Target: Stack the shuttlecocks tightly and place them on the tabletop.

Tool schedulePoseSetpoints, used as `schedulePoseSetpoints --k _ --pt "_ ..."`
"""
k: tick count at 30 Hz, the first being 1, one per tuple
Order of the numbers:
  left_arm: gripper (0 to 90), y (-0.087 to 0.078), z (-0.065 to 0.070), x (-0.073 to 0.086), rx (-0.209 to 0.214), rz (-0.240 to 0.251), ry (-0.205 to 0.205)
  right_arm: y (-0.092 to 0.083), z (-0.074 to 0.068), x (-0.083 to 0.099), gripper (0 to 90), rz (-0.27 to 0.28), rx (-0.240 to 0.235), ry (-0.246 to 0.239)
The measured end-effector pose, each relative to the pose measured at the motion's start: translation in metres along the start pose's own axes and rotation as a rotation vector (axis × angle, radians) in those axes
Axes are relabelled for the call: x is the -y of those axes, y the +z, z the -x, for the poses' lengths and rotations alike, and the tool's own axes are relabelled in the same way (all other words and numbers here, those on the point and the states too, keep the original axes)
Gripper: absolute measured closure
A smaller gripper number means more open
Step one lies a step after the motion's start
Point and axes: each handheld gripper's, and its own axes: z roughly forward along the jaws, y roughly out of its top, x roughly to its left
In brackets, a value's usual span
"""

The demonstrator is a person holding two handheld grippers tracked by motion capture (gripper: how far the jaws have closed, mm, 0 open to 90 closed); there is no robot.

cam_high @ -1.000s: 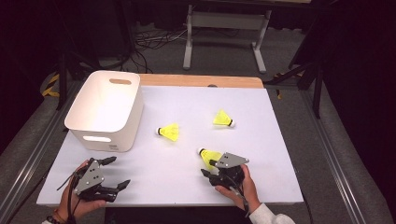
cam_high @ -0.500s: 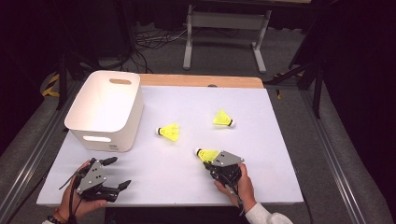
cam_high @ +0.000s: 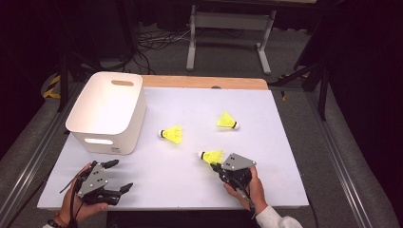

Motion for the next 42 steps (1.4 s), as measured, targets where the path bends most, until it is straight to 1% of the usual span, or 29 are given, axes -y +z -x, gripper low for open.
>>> schedulePoseSetpoints --k 1,3,6,9,10,12,13,14,16,18,25,28,29,33,35,36,42 --pt "12.0 0.000 0.000 0.000 0.007 0.003 0.000 -0.001 0.001 0.000 89.9 0.002 0.002 -0.001" --pt "12.0 -0.001 0.000 0.000 0.006 0.009 -0.001 -0.002 0.003 -0.001 89.8 0.009 -0.010 -0.001" --pt "11.7 -0.002 0.000 0.000 0.011 0.015 0.000 -0.003 0.006 -0.003 89.9 0.013 -0.014 -0.012" --pt "11.5 -0.002 0.000 0.000 0.021 0.023 -0.004 -0.004 0.011 -0.006 90.0 0.013 -0.020 -0.037" --pt "11.3 -0.002 0.000 0.000 0.016 0.018 0.004 -0.003 0.013 -0.007 90.0 0.010 -0.025 -0.044" --pt "9.2 -0.001 0.000 0.000 0.018 0.015 -0.002 -0.003 0.017 -0.009 90.0 0.007 -0.035 -0.056" --pt "10.1 -0.001 0.000 0.000 0.018 0.015 0.001 -0.002 0.019 -0.009 90.0 0.003 -0.039 -0.058" --pt "9.5 -0.001 0.000 0.000 0.030 0.018 -0.007 -0.002 0.021 -0.010 90.0 0.003 -0.041 -0.061" --pt "8.5 -0.001 -0.001 0.000 0.025 0.026 -0.012 0.000 0.027 -0.014 90.0 0.009 -0.051 -0.067" --pt "8.0 -0.001 -0.001 0.000 0.027 0.029 -0.015 0.001 0.028 -0.016 90.0 0.010 -0.055 -0.068" --pt "5.8 -0.002 -0.002 0.000 0.021 0.033 -0.011 0.011 0.040 -0.029 90.0 0.019 -0.072 -0.090" --pt "5.6 -0.003 -0.001 0.000 0.017 0.037 -0.016 0.014 0.042 -0.031 90.0 0.022 -0.078 -0.087" --pt "4.2 -0.003 -0.002 0.000 0.010 0.039 -0.014 0.017 0.045 -0.034 90.0 0.023 -0.078 -0.087" --pt "4.1 -0.003 -0.002 0.000 0.008 0.037 -0.013 0.023 0.049 -0.037 90.0 0.021 -0.078 -0.085" --pt "4.1 -0.003 -0.001 0.000 0.010 0.034 -0.012 0.024 0.049 -0.038 90.0 0.020 -0.083 -0.082" --pt "4.2 -0.002 -0.001 0.000 0.012 0.034 -0.013 0.028 0.050 -0.039 90.0 0.012 -0.084 -0.088" --pt "4.4 -0.002 -0.001 0.000 0.018 0.031 -0.011 0.043 0.051 -0.044 90.0 -0.001 -0.097 -0.086"
